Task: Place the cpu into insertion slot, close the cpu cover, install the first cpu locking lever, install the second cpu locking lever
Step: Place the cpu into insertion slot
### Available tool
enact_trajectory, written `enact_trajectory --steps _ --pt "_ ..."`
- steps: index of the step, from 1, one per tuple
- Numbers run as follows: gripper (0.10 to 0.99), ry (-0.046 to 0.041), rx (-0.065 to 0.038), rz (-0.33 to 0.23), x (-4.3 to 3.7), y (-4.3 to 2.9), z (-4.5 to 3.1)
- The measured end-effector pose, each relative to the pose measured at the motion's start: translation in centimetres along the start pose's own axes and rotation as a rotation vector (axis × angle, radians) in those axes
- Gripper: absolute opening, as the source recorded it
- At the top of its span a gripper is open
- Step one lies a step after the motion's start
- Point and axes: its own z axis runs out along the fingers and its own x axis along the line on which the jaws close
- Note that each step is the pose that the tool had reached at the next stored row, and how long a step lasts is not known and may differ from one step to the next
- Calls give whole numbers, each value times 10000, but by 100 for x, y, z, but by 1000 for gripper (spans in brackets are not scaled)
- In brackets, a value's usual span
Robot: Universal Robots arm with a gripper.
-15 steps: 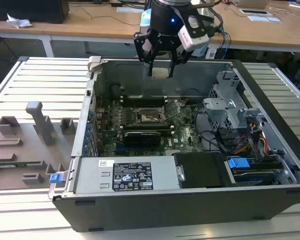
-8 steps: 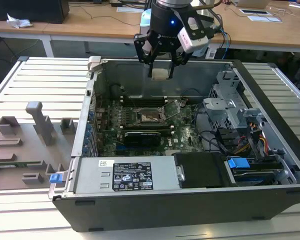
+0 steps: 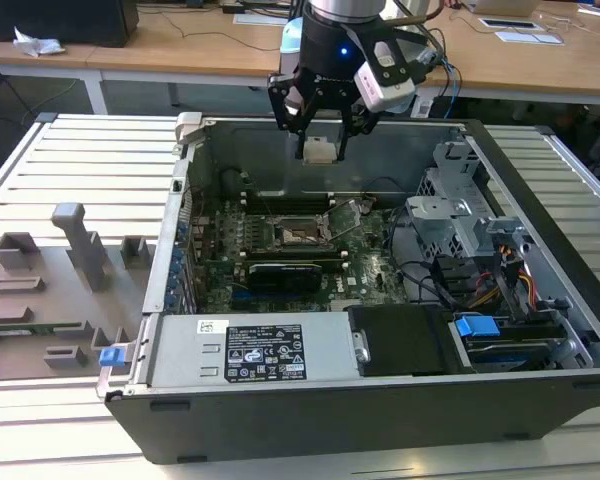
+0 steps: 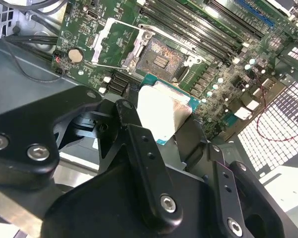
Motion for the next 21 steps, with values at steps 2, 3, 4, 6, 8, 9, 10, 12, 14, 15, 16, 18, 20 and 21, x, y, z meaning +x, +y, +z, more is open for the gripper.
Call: enact_trajectory --steps 2,3,4,6,8,9,10,12,14,15,16,18,20,21 --pt "541 1 0 0 0 -2 22" --pt "541 1 -2 0 0 -2 26" --pt "541 1 -1 -1 0 -3 31" --pt "541 1 -1 0 -1 -4 48" --pt "541 0 -2 -1 -1 -6 70" --pt "541 0 -1 -1 -2 -7 76" --pt "541 1 0 0 -2 -7 85" --pt "541 1 0 0 -2 -8 95" --pt "541 1 0 0 -2 -9 106" --pt "541 0 0 0 -2 -10 114" --pt "541 0 -1 0 -2 -10 118" --pt "541 1 -1 0 -3 -12 129" --pt "541 0 -1 0 -3 -13 148" --pt "541 1 0 0 -3 -14 153"
